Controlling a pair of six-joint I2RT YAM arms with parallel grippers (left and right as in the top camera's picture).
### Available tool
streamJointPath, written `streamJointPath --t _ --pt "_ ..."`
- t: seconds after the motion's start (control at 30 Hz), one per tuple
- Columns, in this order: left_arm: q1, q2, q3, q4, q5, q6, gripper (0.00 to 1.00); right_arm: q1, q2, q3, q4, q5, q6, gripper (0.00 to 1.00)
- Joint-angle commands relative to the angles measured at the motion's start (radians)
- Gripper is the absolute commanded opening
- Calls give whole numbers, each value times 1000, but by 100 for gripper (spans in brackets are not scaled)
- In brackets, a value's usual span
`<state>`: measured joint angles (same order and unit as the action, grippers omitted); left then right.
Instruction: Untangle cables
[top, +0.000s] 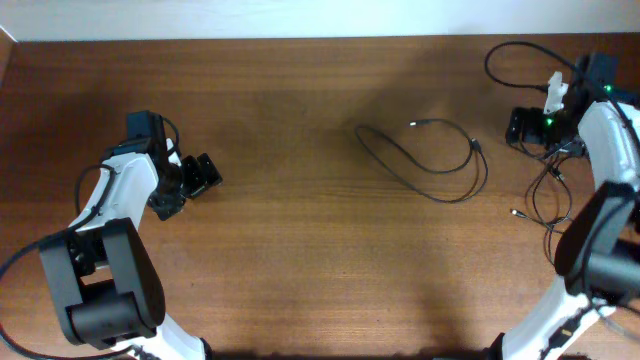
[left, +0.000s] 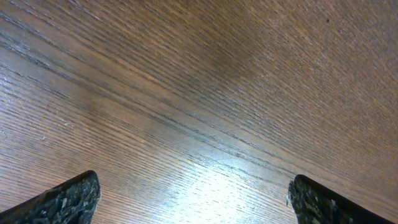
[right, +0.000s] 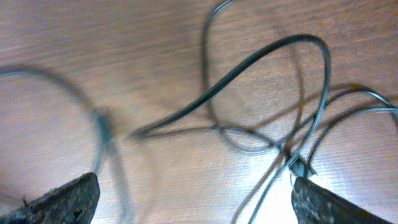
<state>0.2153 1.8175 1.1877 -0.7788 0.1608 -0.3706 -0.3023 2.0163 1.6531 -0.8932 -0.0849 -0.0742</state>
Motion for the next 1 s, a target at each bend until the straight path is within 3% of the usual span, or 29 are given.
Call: streamJointPath --t 0.0,0.1,0.3,0.97 --pt "2 -17 12 -1 7 -3 99 21 -151 18 -89 18 73 98" --pt "2 -17 12 -1 7 -3 99 21 -164 -3 -223 18 93 99" --pt "2 -17 12 -1 7 -3 99 21 -163 -126 -213 11 93 98" --pt "2 -17 12 -1 7 -3 99 21 -163 -126 -211 11 93 98"
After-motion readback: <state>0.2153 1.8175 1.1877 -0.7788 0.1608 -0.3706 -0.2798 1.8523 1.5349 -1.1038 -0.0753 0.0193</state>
